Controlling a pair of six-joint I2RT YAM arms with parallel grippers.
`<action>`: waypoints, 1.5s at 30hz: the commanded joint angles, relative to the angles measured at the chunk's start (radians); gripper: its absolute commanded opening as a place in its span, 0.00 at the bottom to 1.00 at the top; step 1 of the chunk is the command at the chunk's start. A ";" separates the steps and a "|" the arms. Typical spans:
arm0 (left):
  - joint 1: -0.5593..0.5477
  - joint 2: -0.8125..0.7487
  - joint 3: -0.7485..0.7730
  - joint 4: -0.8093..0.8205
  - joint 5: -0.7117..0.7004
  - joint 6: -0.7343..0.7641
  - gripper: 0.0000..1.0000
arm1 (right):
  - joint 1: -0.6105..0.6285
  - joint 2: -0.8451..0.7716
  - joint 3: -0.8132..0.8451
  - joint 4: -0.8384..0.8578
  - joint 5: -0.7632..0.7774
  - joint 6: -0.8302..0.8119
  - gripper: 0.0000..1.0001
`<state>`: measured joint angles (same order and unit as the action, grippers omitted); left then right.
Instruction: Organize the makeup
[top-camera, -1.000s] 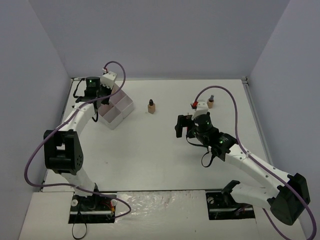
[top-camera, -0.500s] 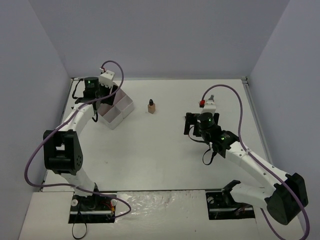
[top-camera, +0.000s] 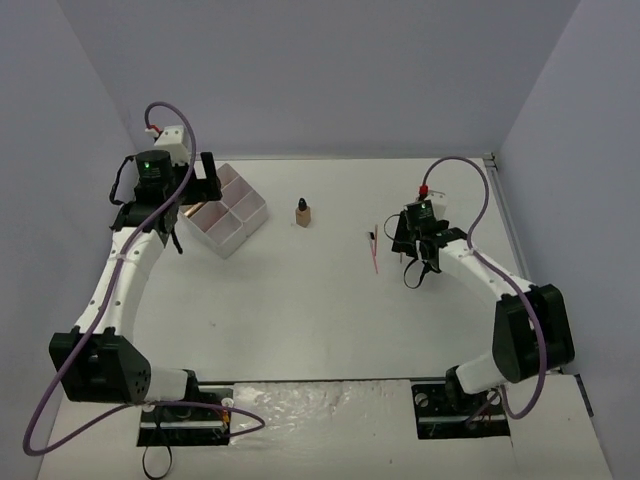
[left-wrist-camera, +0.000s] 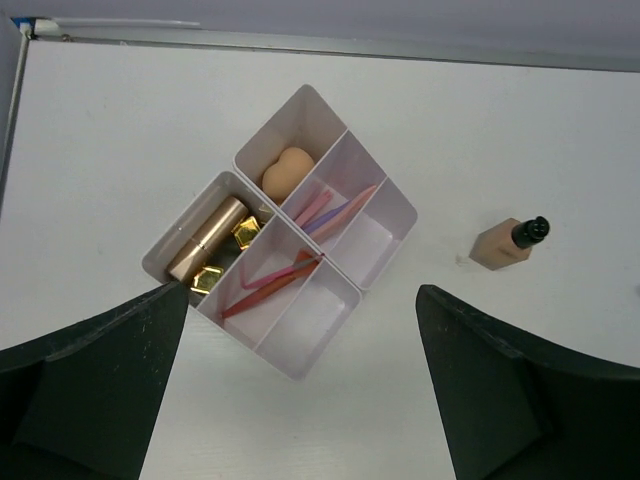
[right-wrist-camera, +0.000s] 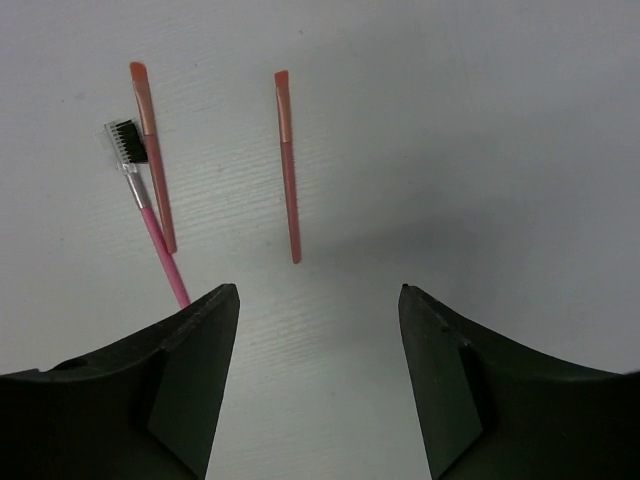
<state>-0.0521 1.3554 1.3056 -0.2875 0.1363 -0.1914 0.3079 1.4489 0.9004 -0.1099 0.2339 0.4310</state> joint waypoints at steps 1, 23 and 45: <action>-0.002 -0.074 0.016 -0.116 0.044 -0.144 0.97 | -0.008 0.132 0.093 0.030 -0.020 0.011 0.56; -0.098 -0.130 -0.021 -0.208 0.127 -0.204 0.97 | -0.070 0.381 0.122 0.099 -0.075 -0.056 0.00; -0.426 -0.044 0.062 0.064 0.114 -0.491 0.97 | 0.375 -0.191 0.034 0.511 -0.351 -0.139 0.00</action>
<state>-0.4199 1.2945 1.2629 -0.3387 0.2823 -0.6338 0.6398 1.2722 0.9287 0.2644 -0.0393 0.2931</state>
